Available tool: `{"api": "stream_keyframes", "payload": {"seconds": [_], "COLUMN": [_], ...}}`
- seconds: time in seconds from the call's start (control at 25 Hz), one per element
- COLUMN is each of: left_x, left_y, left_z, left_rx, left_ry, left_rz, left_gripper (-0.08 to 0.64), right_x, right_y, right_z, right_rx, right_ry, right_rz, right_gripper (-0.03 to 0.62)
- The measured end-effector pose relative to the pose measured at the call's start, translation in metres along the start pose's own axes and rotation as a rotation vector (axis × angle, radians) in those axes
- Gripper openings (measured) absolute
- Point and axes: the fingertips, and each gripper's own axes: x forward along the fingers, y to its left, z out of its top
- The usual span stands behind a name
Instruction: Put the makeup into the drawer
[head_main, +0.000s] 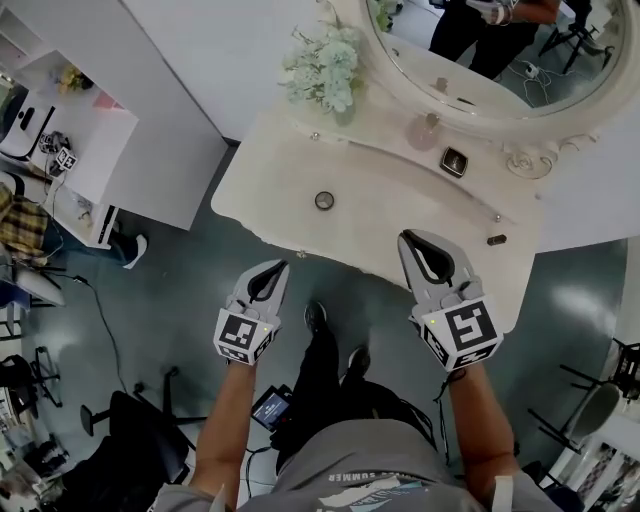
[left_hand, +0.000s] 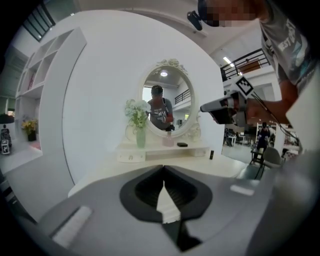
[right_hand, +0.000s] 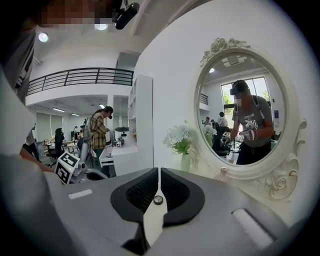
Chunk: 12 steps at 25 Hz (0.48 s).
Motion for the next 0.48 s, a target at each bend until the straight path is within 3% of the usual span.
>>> {"api": "stream_keyframes", "payload": {"seconds": [0.48], "left_x": [0.049], "left_y": [0.043], "left_z": [-0.121], "left_rx": [-0.097], "left_ry": [0.092], "left_rz": [-0.001], "left_gripper": [0.003], "right_x": [0.112], "right_y": [0.018], "right_z": [-0.06], "right_rx": [0.011], "right_ry": [0.056], "right_rz": [0.067], "right_gripper": [0.043]}}
